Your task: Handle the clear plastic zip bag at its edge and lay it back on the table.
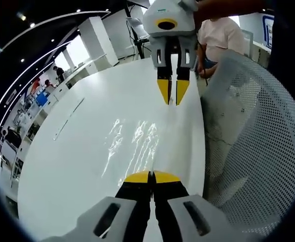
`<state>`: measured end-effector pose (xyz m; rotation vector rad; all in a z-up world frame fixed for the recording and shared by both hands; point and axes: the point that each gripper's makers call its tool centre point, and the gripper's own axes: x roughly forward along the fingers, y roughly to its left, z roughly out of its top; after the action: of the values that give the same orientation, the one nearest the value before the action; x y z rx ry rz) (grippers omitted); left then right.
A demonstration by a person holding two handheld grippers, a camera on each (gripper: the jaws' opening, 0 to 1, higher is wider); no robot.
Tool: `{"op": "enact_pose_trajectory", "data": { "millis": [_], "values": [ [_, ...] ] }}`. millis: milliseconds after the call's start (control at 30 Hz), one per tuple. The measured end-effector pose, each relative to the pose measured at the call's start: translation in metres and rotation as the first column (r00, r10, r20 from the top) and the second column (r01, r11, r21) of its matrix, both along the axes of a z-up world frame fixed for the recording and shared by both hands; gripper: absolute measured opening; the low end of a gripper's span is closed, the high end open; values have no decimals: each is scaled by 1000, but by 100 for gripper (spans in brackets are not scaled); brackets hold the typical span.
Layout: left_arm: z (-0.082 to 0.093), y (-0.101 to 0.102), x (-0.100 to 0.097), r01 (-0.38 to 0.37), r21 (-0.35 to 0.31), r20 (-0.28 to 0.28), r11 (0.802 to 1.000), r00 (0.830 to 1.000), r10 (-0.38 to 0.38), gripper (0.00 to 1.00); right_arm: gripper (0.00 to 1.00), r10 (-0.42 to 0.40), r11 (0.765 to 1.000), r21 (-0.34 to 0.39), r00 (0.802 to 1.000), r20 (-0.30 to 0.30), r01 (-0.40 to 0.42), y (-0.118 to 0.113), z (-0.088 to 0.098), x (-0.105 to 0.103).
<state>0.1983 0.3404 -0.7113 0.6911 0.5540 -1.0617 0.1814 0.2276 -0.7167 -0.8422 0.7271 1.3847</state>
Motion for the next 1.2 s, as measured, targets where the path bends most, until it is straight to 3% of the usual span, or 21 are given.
{"op": "enact_pose_trajectory", "data": {
  "millis": [467,767,900,1200],
  "values": [
    [3,-4,-1,18,13,29,1000,999,-18,0,7,4,998,60,1000,31,-6,20,23,9],
    [4,-5,-2,20,10,40,1000,999,-20,0,7,3,998,64,999,36,-5,30,22,13],
    [5,-6,-3,23,6,50,1000,998,-24,0,6,-39,993,112,999,17,36,36,27,20],
    [6,-6,-1,24,-9,63,1000,998,-23,0,6,-46,994,98,999,-2,46,40,18,19]
  ]
}}
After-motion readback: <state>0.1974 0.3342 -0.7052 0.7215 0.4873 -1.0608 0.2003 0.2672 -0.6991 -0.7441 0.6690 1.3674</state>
